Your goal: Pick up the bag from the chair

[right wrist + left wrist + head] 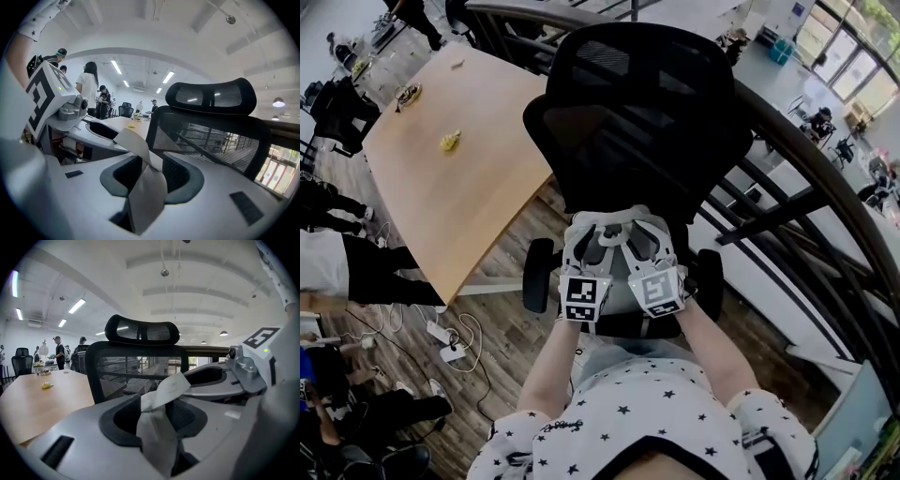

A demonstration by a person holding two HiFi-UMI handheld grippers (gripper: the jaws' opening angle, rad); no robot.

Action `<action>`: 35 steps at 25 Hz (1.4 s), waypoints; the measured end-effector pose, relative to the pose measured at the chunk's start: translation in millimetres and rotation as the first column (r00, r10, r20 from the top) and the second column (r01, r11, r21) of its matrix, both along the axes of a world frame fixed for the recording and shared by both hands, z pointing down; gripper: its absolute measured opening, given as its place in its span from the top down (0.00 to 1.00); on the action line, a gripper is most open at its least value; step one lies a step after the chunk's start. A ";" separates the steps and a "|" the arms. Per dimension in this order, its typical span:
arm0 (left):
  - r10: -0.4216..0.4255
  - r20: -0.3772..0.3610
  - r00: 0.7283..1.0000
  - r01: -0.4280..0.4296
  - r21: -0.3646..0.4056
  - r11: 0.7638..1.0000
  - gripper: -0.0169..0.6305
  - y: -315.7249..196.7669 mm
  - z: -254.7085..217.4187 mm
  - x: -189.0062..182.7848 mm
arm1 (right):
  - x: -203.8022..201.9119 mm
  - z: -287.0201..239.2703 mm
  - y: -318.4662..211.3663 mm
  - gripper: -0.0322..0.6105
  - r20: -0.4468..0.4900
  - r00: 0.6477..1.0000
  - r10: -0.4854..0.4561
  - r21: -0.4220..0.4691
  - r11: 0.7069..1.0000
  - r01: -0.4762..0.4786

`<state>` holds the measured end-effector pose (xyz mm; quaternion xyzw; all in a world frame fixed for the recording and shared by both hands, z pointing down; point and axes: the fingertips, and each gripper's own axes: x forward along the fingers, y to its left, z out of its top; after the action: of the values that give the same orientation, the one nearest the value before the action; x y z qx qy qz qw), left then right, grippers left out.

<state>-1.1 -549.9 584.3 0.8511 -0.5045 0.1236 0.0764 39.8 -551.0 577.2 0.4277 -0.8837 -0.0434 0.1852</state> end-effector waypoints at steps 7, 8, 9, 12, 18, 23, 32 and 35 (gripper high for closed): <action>-0.070 -0.013 0.997 0.070 0.017 0.997 0.87 -20.7 -5.3 -10.1 | -16.5 3.7 -25.6 0.81 -0.013 0.999 0.034 0.003 0.999 -0.034; -0.076 -0.016 0.997 0.076 0.017 0.997 0.88 -22.2 -5.9 -10.8 | -18.1 4.2 -28.9 0.83 -0.013 0.999 0.040 0.004 0.999 -0.040; -0.082 -0.021 0.996 0.083 0.016 0.996 0.89 -23.7 -6.3 -11.5 | -19.1 4.7 -32.1 0.85 -0.012 0.999 0.049 0.003 0.999 -0.049; -0.095 -0.030 0.995 0.096 0.015 0.995 0.91 -26.8 -7.0 -13.1 | -20.0 5.0 -38.3 0.90 0.008 0.997 0.071 -0.014 0.997 -0.071; -0.089 -0.022 0.996 0.090 0.046 0.995 0.94 -21.0 -13.8 -5.5 | -12.1 -3.1 -29.7 0.95 0.079 0.990 0.114 -0.065 0.992 -0.109; -0.071 -0.030 0.997 0.073 0.069 0.995 0.95 -3.3 -25.0 0.5 | -4.9 -15.1 -3.7 0.95 0.137 0.980 0.143 -0.098 0.987 -0.131; -0.018 -0.058 0.998 0.025 0.109 0.994 0.95 64.4 -44.1 14.8 | 11.1 -33.5 63.6 0.95 0.187 0.956 0.225 -0.098 0.973 -0.210; -0.017 -0.086 0.996 0.027 0.121 0.992 0.95 93.5 -52.9 6.6 | 3.6 -43.0 93.0 0.95 0.199 0.951 0.236 -0.078 0.971 -0.225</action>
<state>5.5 -456.4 531.4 0.8529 -0.5169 0.0556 0.0470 43.3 -458.1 534.2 0.5247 -0.8431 0.0474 0.1079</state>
